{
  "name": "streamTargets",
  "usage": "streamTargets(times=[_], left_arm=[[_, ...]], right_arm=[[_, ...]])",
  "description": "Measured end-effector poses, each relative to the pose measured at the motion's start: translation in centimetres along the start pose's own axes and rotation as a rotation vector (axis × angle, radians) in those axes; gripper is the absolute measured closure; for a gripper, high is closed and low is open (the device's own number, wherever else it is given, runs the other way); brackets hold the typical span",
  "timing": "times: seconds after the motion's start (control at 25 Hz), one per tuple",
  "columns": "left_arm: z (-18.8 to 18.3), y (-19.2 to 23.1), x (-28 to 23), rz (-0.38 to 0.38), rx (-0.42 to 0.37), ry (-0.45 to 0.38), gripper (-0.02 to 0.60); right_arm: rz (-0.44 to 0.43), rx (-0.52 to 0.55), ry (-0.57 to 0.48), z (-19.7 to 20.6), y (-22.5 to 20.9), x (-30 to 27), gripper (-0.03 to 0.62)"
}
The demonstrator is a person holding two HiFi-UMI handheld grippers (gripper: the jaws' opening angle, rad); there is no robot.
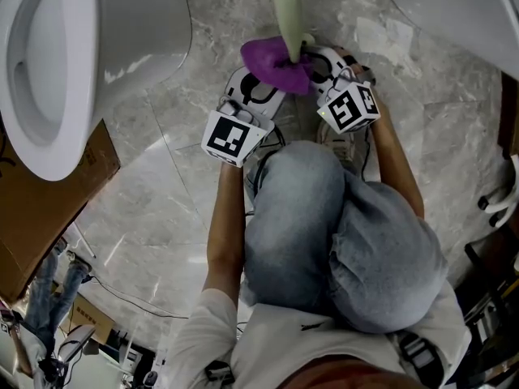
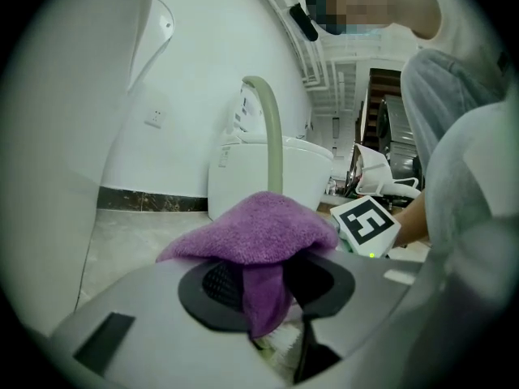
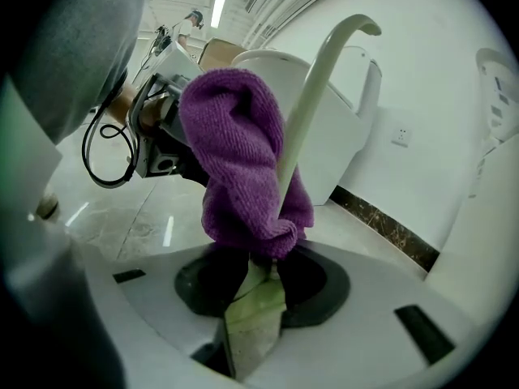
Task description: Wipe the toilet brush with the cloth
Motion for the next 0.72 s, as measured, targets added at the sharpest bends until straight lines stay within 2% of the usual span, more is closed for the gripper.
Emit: streamTargets(times=[0.2, 0.48, 0.72], left_arm=[[-1.0, 1.2, 1.5, -0.056, 0.03, -0.033, 0.478], [-1.7, 2.3, 2.2, -0.115, 0.008, -0.045, 0.499], [-2.1, 3.4, 3.2, -0.19, 0.023, -0.062, 0.503]], right_arm=[[0.026, -0.011, 0.012, -0.2, 0.0, 0.4, 0.473], [0.118, -0.104, -0.065, -0.8, -0.2, 3.7, 0.454], [0.193, -0.158, -0.148, -1.7, -0.1, 6.7, 0.498]])
Point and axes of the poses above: the fingertips, and each gripper's own axes: x backward along the fingers, y to its left, z out of its underside, the point moved 2 cm from there along x, backward along the fingers, and after that the axes turned 13 degrees about -z, right-handed, at the moved point
